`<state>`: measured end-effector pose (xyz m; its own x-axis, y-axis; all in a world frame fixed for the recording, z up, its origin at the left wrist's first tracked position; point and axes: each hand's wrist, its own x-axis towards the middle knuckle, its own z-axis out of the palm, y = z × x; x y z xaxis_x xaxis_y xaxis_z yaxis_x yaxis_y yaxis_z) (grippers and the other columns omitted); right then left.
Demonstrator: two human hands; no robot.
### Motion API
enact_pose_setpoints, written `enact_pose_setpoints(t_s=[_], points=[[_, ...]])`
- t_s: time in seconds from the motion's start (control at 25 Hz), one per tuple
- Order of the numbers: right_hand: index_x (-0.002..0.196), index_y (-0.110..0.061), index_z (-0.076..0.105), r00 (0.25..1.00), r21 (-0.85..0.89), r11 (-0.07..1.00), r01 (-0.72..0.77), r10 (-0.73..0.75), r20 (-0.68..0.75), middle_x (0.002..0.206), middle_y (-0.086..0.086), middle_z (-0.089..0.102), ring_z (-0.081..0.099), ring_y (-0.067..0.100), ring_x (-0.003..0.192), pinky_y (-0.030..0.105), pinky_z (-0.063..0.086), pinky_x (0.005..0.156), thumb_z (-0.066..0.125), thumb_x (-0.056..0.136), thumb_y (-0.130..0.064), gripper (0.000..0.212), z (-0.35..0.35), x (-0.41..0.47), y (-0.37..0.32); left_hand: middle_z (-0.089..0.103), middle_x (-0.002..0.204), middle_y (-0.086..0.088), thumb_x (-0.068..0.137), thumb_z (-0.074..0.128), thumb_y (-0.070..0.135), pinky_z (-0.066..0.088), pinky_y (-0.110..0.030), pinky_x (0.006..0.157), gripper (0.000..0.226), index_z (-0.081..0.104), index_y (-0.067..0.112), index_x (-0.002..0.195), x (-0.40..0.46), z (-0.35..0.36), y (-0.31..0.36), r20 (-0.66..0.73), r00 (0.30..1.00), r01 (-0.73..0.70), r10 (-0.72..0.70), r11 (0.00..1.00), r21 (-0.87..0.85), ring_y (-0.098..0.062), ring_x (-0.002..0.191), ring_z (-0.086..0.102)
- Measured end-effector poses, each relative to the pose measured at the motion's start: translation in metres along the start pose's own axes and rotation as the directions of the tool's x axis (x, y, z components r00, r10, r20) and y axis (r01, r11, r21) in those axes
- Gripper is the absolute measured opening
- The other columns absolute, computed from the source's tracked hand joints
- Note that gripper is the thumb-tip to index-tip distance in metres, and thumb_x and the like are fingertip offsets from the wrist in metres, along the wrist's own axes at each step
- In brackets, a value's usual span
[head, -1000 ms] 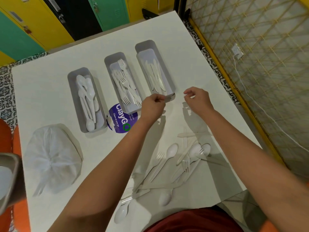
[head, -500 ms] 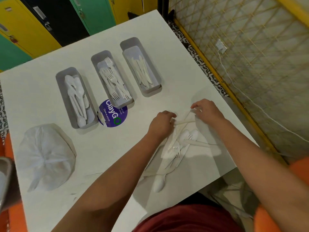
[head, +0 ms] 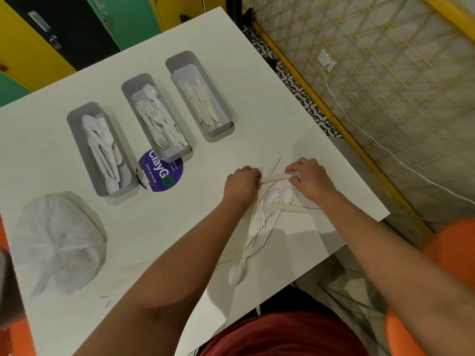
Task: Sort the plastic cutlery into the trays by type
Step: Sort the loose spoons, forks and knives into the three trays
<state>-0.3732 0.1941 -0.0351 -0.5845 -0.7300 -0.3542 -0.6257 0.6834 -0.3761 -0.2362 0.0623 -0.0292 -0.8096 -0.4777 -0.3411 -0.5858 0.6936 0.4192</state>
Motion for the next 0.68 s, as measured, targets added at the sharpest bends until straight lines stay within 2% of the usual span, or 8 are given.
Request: enact_pose_setpoints(t_s=[0.16, 0.24, 0.36, 0.44, 0.48, 0.68], points=[[0.121, -0.02, 0.058, 0.999, 0.073, 0.997, -0.018, 0.022, -0.046, 0.122, 0.006, 0.052, 0.045, 0.029, 0.111, 0.041, 0.04, 0.093, 0.057, 0.089, -0.017, 0.032, 0.002, 0.0, -0.005, 0.062, 0.102, -0.009, 0.087, 0.055, 0.012, 0.044, -0.032, 0.076, 0.018, 0.063, 0.012, 0.103, -0.005, -0.003, -0.003, -0.003, 0.994, 0.105, -0.108, 0.979, -0.174, -0.027, 0.092, 0.059], [0.124, -0.019, 0.055, 0.996, 0.174, 0.983, -0.051, 0.064, -0.067, 0.123, 0.007, 0.052, 0.045, 0.029, 0.112, 0.042, 0.04, 0.095, 0.06, 0.088, -0.017, 0.037, 0.005, -0.001, -0.008, 0.065, 0.089, -0.007, 0.084, 0.057, 0.006, 0.046, -0.029, 0.071, 0.012, 0.064, 0.011, 0.093, -0.009, -0.007, -0.009, -0.008, 0.979, 0.19, -0.205, 0.921, -0.34, -0.025, 0.083, 0.061], [0.121, -0.018, 0.056, 0.991, 0.263, 0.96, -0.095, 0.117, -0.069, 0.121, 0.007, 0.054, 0.045, 0.028, 0.115, 0.042, 0.04, 0.096, 0.062, 0.086, -0.021, 0.035, 0.007, 0.001, -0.014, 0.064, 0.077, -0.001, 0.08, 0.06, 0.001, 0.044, -0.018, 0.062, 0.013, 0.064, 0.013, 0.082, -0.017, -0.013, -0.022, -0.004, 0.957, 0.248, -0.29, 0.824, -0.509, -0.018, 0.074, 0.059], [0.117, -0.02, 0.059, 0.991, 0.27, 0.957, -0.111, 0.128, -0.046, 0.122, 0.005, 0.054, 0.043, 0.027, 0.118, 0.041, 0.039, 0.097, 0.064, 0.085, -0.025, 0.033, 0.007, 0.004, -0.02, 0.063, 0.077, -0.002, 0.081, 0.058, 0.001, 0.039, -0.004, 0.054, 0.014, 0.062, 0.014, 0.08, -0.021, -0.016, -0.031, -0.012, 0.947, 0.265, -0.321, 0.8, -0.539, -0.015, 0.072, 0.056], [0.116, -0.021, 0.06, 0.991, 0.261, 0.958, -0.118, 0.129, -0.027, 0.123, 0.005, 0.053, 0.042, 0.027, 0.119, 0.041, 0.038, 0.097, 0.066, 0.085, -0.027, 0.032, 0.007, 0.006, -0.022, 0.062, 0.078, -0.003, 0.082, 0.057, 0.0, 0.038, -0.001, 0.053, 0.014, 0.06, 0.013, 0.08, -0.023, -0.018, -0.035, -0.016, 0.94, 0.278, -0.34, 0.793, -0.542, -0.015, 0.072, 0.054], [0.113, -0.022, 0.065, 0.996, 0.195, 0.977, -0.082, 0.075, 0.04, 0.122, 0.007, 0.049, 0.039, 0.026, 0.121, 0.04, 0.037, 0.101, 0.068, 0.083, -0.024, 0.03, 0.008, 0.011, -0.028, 0.059, 0.084, -0.006, 0.086, 0.046, -0.004, 0.034, -0.008, 0.055, 0.017, 0.053, 0.011, 0.083, -0.028, -0.015, -0.054, -0.02, 0.936, 0.296, -0.35, 0.821, -0.488, -0.019, 0.077, 0.051]])
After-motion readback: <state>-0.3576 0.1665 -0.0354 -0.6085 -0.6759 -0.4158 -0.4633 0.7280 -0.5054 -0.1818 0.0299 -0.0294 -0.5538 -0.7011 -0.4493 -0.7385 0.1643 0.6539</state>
